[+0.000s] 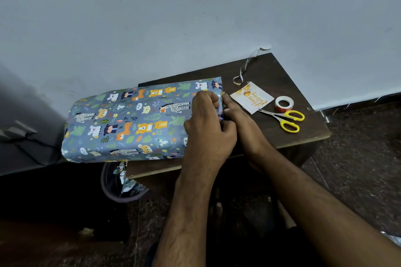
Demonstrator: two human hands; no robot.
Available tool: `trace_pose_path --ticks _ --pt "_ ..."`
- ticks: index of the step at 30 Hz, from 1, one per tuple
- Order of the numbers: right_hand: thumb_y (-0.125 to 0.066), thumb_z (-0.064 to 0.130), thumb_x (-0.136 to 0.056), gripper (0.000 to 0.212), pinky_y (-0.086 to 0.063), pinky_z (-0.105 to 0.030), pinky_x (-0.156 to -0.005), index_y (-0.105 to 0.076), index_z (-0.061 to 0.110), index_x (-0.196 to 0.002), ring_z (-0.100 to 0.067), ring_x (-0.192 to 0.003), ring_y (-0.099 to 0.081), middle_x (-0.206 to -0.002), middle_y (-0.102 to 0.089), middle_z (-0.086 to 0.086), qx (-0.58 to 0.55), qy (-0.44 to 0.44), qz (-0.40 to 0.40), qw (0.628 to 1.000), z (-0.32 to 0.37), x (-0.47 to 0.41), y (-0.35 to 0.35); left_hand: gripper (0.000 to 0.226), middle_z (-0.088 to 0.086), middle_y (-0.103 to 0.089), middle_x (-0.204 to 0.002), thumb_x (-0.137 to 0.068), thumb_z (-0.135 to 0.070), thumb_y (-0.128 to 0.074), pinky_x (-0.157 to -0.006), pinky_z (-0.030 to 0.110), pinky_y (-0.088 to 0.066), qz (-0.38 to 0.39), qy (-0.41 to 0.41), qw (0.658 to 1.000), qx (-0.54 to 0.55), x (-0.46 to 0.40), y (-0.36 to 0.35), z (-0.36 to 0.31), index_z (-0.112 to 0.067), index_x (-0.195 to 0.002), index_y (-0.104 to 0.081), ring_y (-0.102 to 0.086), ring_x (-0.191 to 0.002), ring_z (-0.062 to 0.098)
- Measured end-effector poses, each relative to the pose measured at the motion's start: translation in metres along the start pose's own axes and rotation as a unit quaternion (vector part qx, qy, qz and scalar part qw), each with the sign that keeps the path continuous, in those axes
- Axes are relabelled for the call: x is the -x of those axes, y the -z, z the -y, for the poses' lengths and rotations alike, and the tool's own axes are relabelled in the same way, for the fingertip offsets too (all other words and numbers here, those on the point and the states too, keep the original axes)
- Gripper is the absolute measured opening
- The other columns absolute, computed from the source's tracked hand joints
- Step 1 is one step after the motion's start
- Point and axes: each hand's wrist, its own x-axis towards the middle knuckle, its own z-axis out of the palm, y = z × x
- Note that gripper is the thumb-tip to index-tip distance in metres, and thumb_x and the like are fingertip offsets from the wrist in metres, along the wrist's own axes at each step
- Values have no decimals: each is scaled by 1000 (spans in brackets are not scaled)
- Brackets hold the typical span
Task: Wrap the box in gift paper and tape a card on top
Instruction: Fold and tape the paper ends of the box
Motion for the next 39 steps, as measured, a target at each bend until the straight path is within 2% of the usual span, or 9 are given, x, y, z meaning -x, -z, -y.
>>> trace_pose_path --ticks 3,6,13,18,22,27,31,35,39 --pt "-38 21 -99 64 -44 -29 -107 -25 41 -159 8 -115 -54 -139 -49 24 40 -7 25 999 5 -7 5 45 -14 -57 -98 -79 -4 -61 -98 53 -47 16 20 1000 13 -1 2 1 -29 -108 -37 -51 -78 -5" --pt "-36 19 -96 58 -52 -33 -99 -45 52 -143 -7 -112 -66 -118 -66 20 -17 -11 24 999 5 -17 5 45 -15 -58 -95 -80 -5 -61 -98 52 -48 24 29 999 18 0 4 0 -30 -109 -38 -53 -75 -6" --pt "-20 8 -106 44 -53 -12 -68 -56 30 -119 3 -80 -71 -90 -75 17 -179 -7 44 983 12 -16 -14 45 0 -61 -98 -80 2 -57 -78 28 -50 58 16 990 126 4 20 5 -15 -120 -45 -53 -75 8" --pt "-29 22 -106 42 -58 -27 -83 -69 25 -115 -16 -102 -70 -114 -75 -5 -84 -39 64 994 10 7 -15 37 2 -60 -99 -81 -2 -51 -80 27 -50 19 20 981 194 8 27 13 -16 -115 -50 -54 -81 9" --pt "-27 29 -104 47 -43 -40 -111 -66 35 -129 -9 -121 -63 -125 -71 9 32 -10 109 993 4 28 -8 34 2 -61 -98 -82 -7 -45 -81 32 -46 -3 66 961 268 5 31 17 -20 -112 -54 -55 -86 12" --pt "-29 30 -106 45 -43 -15 -82 -73 25 -117 6 -88 -65 -87 -72 25 48 -41 110 992 0 36 11 29 2 -62 -95 -85 -9 -45 -80 29 -46 -1 74 955 287 5 34 17 -17 -111 -55 -53 -83 11" --pt "-40 47 -100 42 -49 -36 -99 -75 27 -110 -7 -105 -66 -106 -75 10 103 -39 28 994 -1 26 16 14 6 -63 -105 -96 -16 -54 -83 29 -51 -17 48 975 217 5 35 18 -22 -108 -56 -59 -86 9" --pt "-46 38 -106 27 -48 -32 -92 -65 28 -120 -10 -107 -62 -108 -69 10 148 -2 12 989 2 21 5 21 -1 -55 -112 -91 -4 -58 -80 32 -51 -73 -50 996 -4 -15 43 26 -19 -105 -63 -59 -93 19" --pt "-48 51 -103 36 -47 -34 -104 -59 31 -131 -8 -115 -62 -122 -67 8 126 19 65 990 -6 10 -4 32 8 -56 -128 -99 -35 -56 -98 45 -45 -39 5 976 -215 -64 52 37 -17 -125 -60 -54 -119 31"
